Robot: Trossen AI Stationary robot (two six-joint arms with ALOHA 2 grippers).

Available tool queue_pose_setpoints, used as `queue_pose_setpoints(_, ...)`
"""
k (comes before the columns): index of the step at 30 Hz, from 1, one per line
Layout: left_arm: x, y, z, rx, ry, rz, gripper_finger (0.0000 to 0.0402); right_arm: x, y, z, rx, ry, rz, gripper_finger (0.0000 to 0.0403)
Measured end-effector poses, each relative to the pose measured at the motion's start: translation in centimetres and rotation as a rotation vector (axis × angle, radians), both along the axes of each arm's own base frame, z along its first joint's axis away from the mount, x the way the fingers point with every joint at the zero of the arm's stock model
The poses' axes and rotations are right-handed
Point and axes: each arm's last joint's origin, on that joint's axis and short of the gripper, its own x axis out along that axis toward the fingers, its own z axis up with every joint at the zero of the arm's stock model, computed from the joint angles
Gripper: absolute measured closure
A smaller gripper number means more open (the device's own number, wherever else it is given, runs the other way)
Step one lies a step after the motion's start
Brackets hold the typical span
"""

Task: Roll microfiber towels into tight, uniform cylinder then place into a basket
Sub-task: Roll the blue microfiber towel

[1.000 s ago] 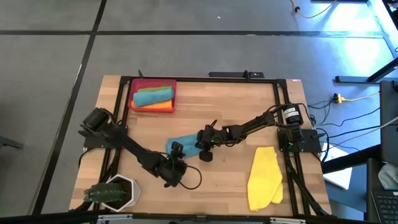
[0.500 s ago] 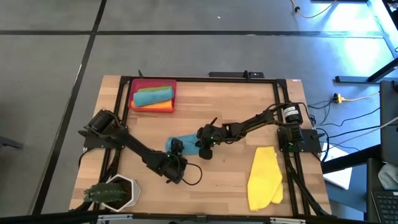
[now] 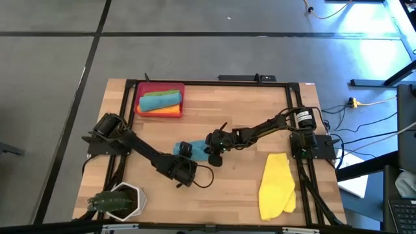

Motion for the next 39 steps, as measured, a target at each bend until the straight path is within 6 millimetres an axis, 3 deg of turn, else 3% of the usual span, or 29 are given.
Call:
queue_pose_setpoints(9,-0.3,-0.2,-0.1,-0.089,0.024,0.040,0.0391,-0.3,0.3,1.2,-0.056,-0.012,0.064,0.0365)
queue_pose_setpoints(18,-0.5,-0.4,-0.1,-0.131,0.011,0.075,0.0400,-1.4,1.9,5.0,-0.247,-0.045,0.157,0.0365)
queue_pose_setpoints(25,-0.4,-0.4,0.5,-0.234,0.018,0.081,0.0401,-2.1,5.0,5.5,-0.323,-0.060,0.301,0.0357)
queue_pose_setpoints(28,-0.4,-0.1,1.3,-0.324,0.026,0.081,0.0401,-2.4,6.3,5.5,-0.328,-0.068,0.343,0.0325)
queue_pose_setpoints(32,-0.1,0.4,2.4,-0.413,0.010,0.081,0.0401,-2.6,8.0,5.7,-0.358,-0.110,0.353,0.0253)
queue_pose_setpoints(39,0.3,1.5,1.9,-0.493,-0.004,0.090,0.0401,-2.2,9.7,4.0,-0.447,-0.143,0.325,0.0145)
